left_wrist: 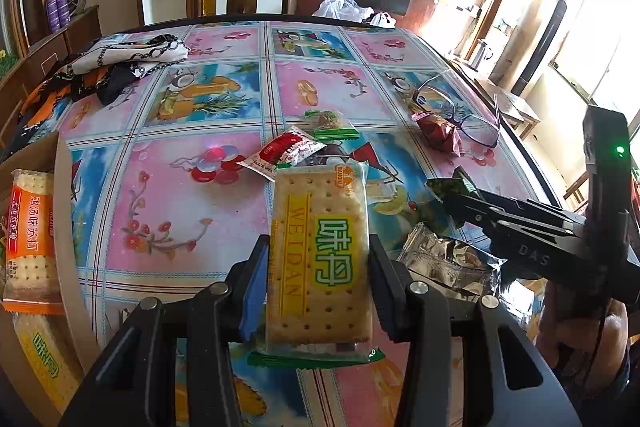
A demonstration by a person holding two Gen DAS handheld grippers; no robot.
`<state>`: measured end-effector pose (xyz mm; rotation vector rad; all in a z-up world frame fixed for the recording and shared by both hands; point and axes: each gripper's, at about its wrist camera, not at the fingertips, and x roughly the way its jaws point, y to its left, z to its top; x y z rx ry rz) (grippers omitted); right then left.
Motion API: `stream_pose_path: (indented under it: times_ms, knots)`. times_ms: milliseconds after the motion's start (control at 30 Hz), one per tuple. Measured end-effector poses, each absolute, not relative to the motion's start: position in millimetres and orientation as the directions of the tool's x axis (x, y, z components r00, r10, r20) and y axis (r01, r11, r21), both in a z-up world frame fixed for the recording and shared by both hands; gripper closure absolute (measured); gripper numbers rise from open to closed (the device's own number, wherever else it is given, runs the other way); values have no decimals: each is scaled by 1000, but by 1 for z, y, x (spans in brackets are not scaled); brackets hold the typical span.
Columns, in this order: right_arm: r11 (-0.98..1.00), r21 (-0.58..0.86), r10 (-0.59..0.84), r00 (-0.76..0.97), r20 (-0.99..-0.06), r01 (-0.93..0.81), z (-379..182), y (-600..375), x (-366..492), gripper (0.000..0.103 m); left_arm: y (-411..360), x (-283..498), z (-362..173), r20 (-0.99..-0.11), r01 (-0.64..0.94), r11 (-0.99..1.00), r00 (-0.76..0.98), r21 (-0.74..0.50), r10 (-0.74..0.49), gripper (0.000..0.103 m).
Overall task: Organize snacks
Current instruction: 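Lift the WEIDAN pack and green pack above the table with both tools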
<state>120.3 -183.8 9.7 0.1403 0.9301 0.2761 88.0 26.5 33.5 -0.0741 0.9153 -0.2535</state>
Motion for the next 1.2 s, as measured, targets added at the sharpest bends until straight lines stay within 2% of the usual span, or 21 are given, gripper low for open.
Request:
stream_pose_path:
  times_ms: [367,567,867,1200]
  knots:
    - [915,314,401,648,-648,-253,40,-170,92,64,32,87,39,-760,168,970,603,-178,-244,58]
    - [921,268,389,642,-660,-283,38,-150,87,64,35,85,43,-746,136,981,637,-141,-195,58]
    - [917,279,398,658,-640,-284,41,-152,84,63,39,81,52,-714,101,990,686,-95,-139,58]
    - [908,281,419,677,-605,-311,48,-150,79,63,41,69,69,-637,52,998,769,-33,-61,58]
